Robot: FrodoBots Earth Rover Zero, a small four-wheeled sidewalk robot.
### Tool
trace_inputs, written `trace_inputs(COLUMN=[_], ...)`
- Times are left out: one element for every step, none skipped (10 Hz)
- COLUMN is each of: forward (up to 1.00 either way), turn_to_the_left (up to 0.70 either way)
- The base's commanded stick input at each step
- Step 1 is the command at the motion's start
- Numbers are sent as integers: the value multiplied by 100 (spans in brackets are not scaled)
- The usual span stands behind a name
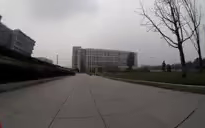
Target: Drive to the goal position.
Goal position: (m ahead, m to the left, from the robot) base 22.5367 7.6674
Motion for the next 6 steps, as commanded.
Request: trace_inputs(forward=[70,70,70,70,70,70], turn_to_the_left=[0,0,0,0,29,35])
